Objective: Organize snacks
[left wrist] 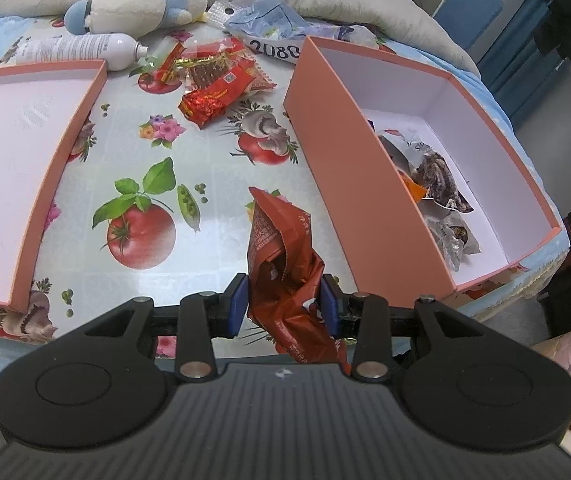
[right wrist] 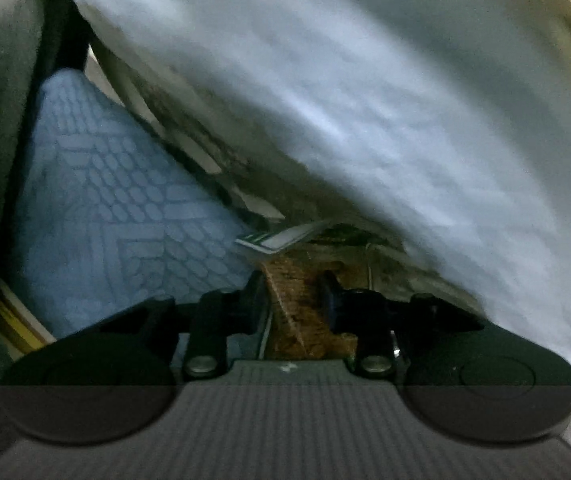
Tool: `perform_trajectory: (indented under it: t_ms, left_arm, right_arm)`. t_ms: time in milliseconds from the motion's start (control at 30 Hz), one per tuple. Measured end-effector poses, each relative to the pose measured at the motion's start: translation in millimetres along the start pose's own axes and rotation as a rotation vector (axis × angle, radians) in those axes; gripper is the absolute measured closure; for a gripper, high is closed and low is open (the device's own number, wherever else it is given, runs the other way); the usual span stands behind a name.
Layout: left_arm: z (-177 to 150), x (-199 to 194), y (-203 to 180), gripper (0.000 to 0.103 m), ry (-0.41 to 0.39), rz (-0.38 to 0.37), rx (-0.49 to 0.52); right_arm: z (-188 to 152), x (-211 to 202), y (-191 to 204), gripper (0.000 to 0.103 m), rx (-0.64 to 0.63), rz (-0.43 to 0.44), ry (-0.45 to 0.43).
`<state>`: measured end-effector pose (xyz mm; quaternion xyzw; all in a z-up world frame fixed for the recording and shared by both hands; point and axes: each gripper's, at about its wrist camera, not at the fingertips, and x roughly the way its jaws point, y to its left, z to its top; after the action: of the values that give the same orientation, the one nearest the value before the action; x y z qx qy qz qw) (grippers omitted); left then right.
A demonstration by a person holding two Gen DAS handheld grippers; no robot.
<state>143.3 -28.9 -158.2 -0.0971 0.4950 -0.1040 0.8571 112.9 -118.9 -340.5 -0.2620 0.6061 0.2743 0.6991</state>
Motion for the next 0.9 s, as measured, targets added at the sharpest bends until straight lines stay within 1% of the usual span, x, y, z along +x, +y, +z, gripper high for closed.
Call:
perform_trajectory:
  t_ms: [100,267,333,433,533,600,667,767,900]
  left_arm:
    - [1.8,-5.2,-0.4,0.06,-0.008,0.008,0.011]
    - [2.1,-14.5,1.9,0.06,-0.021,0.017,0.016]
    - [0.8,-17.2,3.8,0.06,-0.021,0.023,0.015]
    - [-1.0,-22.0,6.1,0.06,-0.022,0.031,0.02]
    - [-1.3,-29.7,7.9,0.06,-0.033,0.041,0.024]
    - [0.0,-36.2,8.7,0.06,-0.045,0.046,0.025]
    - [2.4,-43.4,8.7,0.06,-0.061,0.049,0.028]
    - [6.6,-53.9,5.4,0.06,-0.084,0.044,0.037]
    - [12.0,-60.6,-4.5,0.06,-0.102,0.023,0.061]
  right_arm:
    - [-4.1,-20.6,-1.0,0.073,0.024,0.013,-0.052]
    - [-17.0,-66.0,-3.0,0.074,0.094,0.1,-0.15]
    - [-22.2,-85.5,0.4,0.075,0.101,0.116,-0.198]
    - [-30.6,-116.1,4.7,0.075,0.143,0.138,-0.272]
    - [-36.7,-148.8,8.0,0.075,0.182,0.123,-0.357]
    - [-41.1,-182.2,-3.0,0.075,0.227,0.119,-0.414]
    - [-45.4,-205.3,-7.1,0.075,0.263,0.114,-0.469]
    - [-53.8,-218.6,-8.6,0.075,0.301,0.091,-0.535]
    - [-61.3,-249.6,-20.6,0.075,0.365,0.048,-0.621]
